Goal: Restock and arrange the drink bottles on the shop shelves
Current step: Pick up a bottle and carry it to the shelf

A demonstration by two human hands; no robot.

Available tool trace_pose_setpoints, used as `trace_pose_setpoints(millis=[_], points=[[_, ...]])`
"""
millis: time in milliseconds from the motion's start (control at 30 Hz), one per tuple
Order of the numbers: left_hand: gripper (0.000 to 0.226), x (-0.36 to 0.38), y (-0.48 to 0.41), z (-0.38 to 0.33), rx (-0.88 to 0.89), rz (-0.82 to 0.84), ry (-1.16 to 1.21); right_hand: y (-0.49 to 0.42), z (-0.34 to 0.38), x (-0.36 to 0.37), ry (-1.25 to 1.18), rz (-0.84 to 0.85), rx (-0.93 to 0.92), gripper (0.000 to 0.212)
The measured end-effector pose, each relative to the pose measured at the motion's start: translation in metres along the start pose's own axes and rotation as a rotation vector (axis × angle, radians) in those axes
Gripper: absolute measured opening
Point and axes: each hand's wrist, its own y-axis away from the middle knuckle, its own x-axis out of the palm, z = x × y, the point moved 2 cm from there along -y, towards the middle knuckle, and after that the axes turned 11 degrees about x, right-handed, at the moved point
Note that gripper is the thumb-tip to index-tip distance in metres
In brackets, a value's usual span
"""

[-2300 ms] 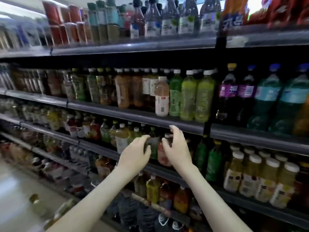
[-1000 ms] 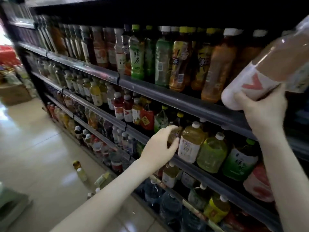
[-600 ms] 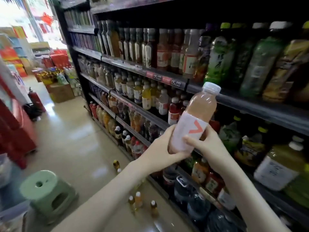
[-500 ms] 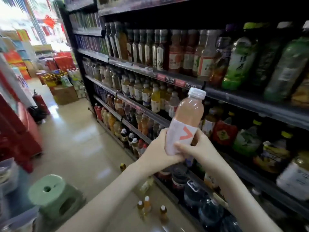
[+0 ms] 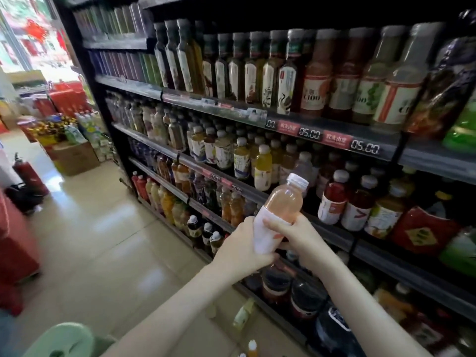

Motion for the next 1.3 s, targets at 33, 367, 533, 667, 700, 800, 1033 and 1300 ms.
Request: trace_pose_setpoints(millis=[33,367,533,667,700,800,1033,1300], points=[[0.053,-0.003,-0.015,0.018,-0.003,0.02,0.026,-0.021,-0.001,0.002,-0.013,-0.026,0.003,0.035],[0.053,-0.06,-0.124,0.155,0.202,-0.052,-0.261,-0.174,-0.003,-0.007,-0.003,-0.607,-0.038,0.068],[0.057,-0.057,-0.196,0.193,0.267,0.016,-0.342,-0.217,-0.005,-0.019,-0.034,-0.822,-0.052,0.071],[0.062,-0.057,-0.242,0.215,0.322,0.122,-0.381,-0.248,-0.005,-0.016,-0.045,-0.933,-0.051,0.057],[0.062,-0.058,-0.253,0.221,0.35,0.158,-0.366,-0.255,-0.003,-0.012,-0.039,-0.938,-0.054,0.049],[0.066,-0.056,-0.281,0.23,0.443,0.286,-0.279,-0.279,-0.001,-0.004,-0.007,-0.992,-0.047,0.04],[0.077,-0.037,-0.324,0.232,0.577,0.333,-0.206,-0.324,-0.003,0.001,0.052,-1.041,0.062,0.038],[0.101,0.003,-0.344,0.23,0.513,0.304,-0.263,-0.325,0.001,0.01,0.276,-1.174,0.039,0.083]])
